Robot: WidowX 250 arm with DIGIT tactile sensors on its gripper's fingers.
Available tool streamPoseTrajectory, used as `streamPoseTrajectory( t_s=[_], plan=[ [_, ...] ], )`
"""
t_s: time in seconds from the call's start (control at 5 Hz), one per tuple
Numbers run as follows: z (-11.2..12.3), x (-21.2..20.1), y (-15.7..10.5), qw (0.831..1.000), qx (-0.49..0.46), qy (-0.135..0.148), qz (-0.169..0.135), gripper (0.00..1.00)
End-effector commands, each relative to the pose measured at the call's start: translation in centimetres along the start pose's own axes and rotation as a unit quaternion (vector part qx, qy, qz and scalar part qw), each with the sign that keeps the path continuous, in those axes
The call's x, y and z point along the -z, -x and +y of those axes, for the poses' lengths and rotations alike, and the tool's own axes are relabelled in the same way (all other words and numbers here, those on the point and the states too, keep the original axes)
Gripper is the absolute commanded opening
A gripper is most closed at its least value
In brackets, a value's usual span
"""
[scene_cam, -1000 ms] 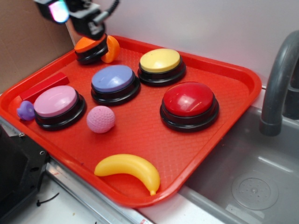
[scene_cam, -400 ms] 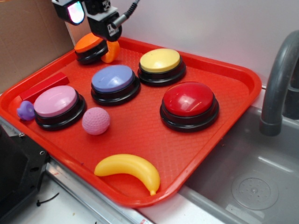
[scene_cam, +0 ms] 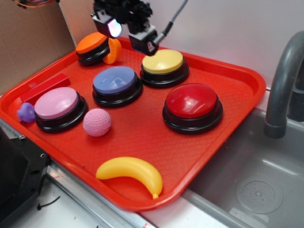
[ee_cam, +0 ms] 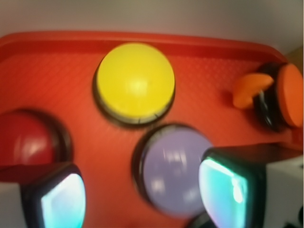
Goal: Push the yellow button.
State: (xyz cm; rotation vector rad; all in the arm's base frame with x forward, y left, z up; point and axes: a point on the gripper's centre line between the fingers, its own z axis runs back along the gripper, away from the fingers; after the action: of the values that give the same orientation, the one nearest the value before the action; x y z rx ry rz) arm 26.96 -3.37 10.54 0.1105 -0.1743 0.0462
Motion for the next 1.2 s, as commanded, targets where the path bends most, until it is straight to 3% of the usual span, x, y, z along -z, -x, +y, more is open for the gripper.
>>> streamPoseTrajectory(
  t_s=[0.0,0.2,0.6,1.0],
  plan=[
    [0.1,2.9,-4.8,0.999,0.001,0.029,-0.043,1.0],
    [-0.8,4.6,-5.8,0.999,0.025,0.015,-0.021,1.0],
    [-0.7,5.6,-5.2,1.0,0.025,0.017,-0.003,1.0],
    [-0.3,1.5,-4.0,0.999,0.019,0.004,-0.031,1.0]
  ],
)
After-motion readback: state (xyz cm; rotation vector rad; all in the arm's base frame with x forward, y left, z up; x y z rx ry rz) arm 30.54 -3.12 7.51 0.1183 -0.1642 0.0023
